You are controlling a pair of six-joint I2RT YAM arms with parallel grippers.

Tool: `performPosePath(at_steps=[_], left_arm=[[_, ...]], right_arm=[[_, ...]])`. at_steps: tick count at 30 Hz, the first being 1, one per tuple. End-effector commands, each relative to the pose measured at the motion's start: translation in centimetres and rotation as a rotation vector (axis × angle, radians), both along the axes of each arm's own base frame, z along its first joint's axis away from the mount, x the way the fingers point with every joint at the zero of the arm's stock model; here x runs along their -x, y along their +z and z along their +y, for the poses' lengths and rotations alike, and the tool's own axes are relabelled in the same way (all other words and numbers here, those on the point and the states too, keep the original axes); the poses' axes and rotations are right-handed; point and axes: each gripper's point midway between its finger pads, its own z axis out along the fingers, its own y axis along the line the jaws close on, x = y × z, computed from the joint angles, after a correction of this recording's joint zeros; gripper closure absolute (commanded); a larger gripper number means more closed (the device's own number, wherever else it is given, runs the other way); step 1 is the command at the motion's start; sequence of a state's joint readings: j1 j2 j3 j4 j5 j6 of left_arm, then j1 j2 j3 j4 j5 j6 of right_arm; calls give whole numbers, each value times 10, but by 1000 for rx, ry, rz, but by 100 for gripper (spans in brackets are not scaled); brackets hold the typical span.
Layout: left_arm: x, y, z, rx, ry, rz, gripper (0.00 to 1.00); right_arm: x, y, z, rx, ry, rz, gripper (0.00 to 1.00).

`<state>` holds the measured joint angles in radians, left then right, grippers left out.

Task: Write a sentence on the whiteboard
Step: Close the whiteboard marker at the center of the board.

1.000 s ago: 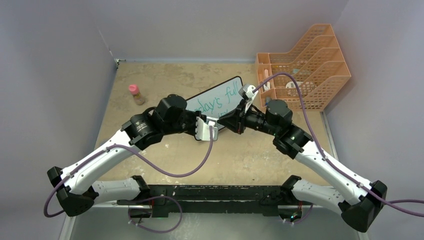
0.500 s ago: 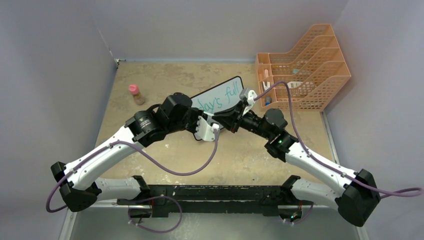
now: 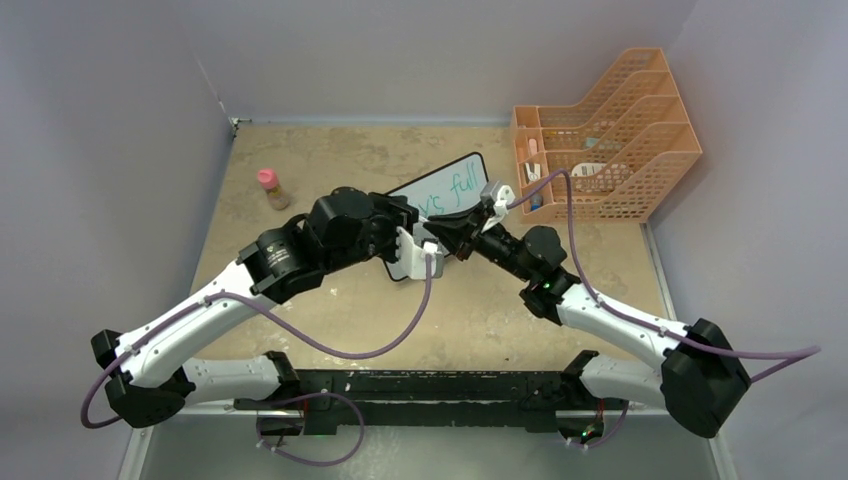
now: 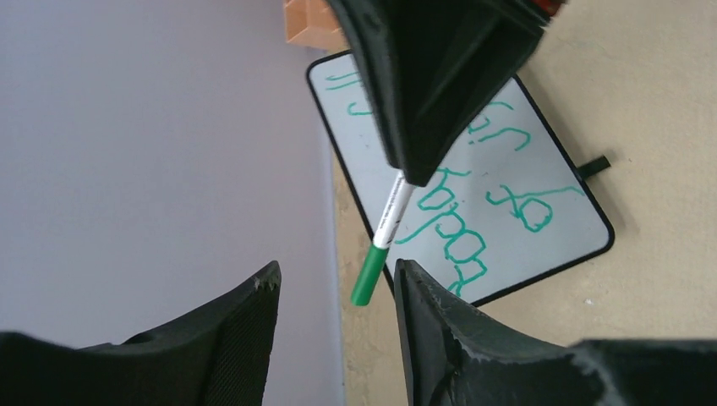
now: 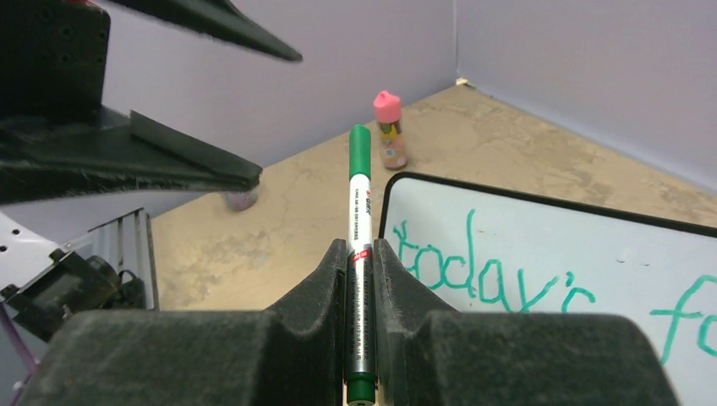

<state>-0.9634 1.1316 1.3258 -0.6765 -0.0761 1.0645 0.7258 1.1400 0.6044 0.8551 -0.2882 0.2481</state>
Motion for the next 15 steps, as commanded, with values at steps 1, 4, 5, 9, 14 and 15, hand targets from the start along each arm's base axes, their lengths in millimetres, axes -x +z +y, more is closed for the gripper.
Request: performPosePath(at_steps=[1, 4, 5, 9, 14, 15], left_arm=[[-15, 61, 6, 343, 206, -1, 49], [-26, 66, 14, 501, 401, 97, 47], [-30, 65, 16, 557, 474, 139, 45], [-34, 65, 11, 820, 713, 374, 42], [-29, 60, -13, 1141, 855, 698, 35], [-29, 60, -20, 1163, 850, 736, 34]], right_arm=[[-9, 31, -11, -86, -87, -143, 100], [-15, 41, -19, -121, -145, -193, 100], [-16, 43, -22, -132, -159, -203, 100], [-20, 47, -33, -159, -223, -245, 100], [-23, 49, -40, -151, -266, -278, 100], [-23, 50, -41, -149, -270, -285, 100]])
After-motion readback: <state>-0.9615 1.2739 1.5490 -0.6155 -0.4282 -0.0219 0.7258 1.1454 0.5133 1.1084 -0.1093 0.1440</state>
